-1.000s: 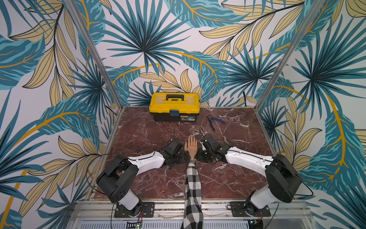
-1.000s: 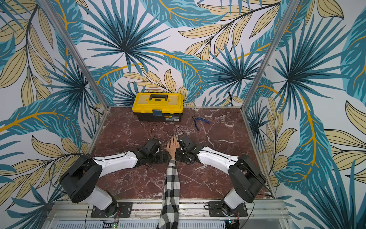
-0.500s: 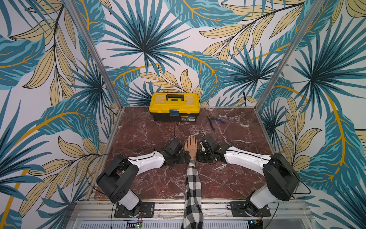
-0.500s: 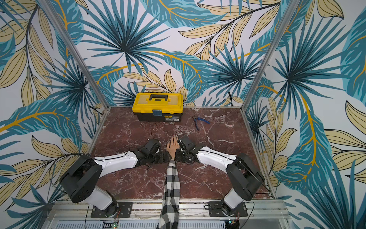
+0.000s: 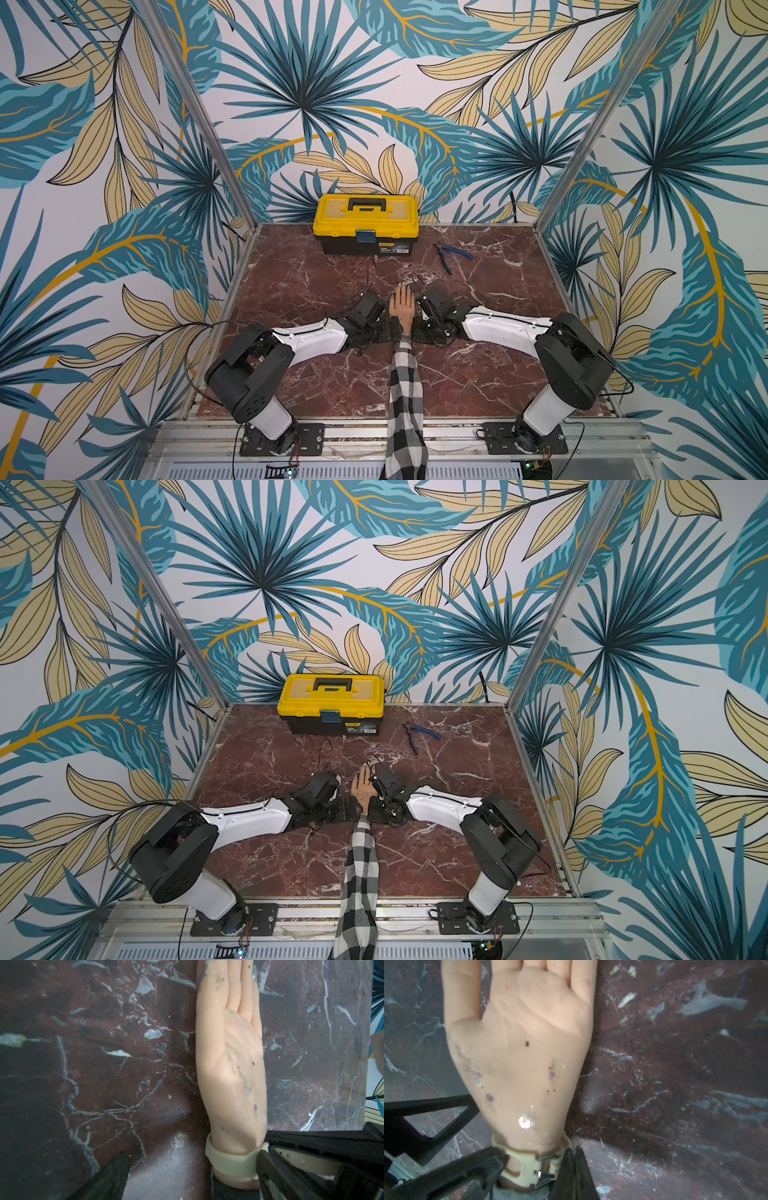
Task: Take off the watch
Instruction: Untie the watch from the hand.
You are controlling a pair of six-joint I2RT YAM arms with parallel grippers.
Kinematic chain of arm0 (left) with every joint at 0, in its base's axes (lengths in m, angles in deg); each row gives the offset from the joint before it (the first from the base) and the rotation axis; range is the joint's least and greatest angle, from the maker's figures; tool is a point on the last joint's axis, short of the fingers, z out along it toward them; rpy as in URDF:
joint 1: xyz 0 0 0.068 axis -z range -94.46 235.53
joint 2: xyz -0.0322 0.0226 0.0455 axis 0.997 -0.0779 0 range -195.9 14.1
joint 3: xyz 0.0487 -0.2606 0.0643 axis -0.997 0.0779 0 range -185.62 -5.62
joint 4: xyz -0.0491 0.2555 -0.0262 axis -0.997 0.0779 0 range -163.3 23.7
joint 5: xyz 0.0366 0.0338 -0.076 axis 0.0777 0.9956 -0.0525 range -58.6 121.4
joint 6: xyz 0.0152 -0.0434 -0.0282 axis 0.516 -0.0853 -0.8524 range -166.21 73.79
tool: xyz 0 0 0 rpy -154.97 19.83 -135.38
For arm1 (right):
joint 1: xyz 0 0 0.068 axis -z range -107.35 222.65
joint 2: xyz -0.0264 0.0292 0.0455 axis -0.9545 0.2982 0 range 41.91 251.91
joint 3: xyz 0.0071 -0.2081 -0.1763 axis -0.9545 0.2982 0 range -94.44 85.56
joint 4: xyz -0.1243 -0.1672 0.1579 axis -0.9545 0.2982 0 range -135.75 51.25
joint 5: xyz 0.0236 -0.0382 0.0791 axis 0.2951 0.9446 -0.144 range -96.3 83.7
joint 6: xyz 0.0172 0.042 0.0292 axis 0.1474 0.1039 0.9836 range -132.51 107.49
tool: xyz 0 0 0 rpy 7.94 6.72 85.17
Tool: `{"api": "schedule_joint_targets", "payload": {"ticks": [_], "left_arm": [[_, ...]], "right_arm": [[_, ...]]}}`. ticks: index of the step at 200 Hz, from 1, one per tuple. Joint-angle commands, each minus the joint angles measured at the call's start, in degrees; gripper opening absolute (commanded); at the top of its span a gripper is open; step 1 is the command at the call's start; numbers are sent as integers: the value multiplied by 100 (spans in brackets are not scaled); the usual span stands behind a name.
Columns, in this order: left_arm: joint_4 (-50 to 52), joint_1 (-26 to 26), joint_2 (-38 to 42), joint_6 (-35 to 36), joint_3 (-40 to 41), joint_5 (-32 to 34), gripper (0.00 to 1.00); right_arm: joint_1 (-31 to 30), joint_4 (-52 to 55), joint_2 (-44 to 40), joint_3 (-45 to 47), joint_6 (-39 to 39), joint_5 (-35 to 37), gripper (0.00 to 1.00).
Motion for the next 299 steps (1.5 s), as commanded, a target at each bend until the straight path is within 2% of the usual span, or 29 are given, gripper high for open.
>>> {"api": "schedule_joint_targets", "payload": {"ticks": [1, 75, 117, 215, 299], "left_arm": [[721, -27, -416, -147, 380, 66, 97], [739, -33, 85, -50, 100, -170, 100], [733, -20, 238, 1, -130, -322, 100], [731, 319, -183, 82, -860, -320, 100], [723, 394, -627, 73, -814, -23, 100]], "right_arm": [[-2, 88, -10, 28, -72, -112, 0], [6, -64, -1057, 221, 2, -117, 0], [3, -74, -1020, 210, -12, -105, 0], [7, 192, -1008, 265, -145, 171, 0], [36, 343, -1026, 353, -213, 323, 0]]}}
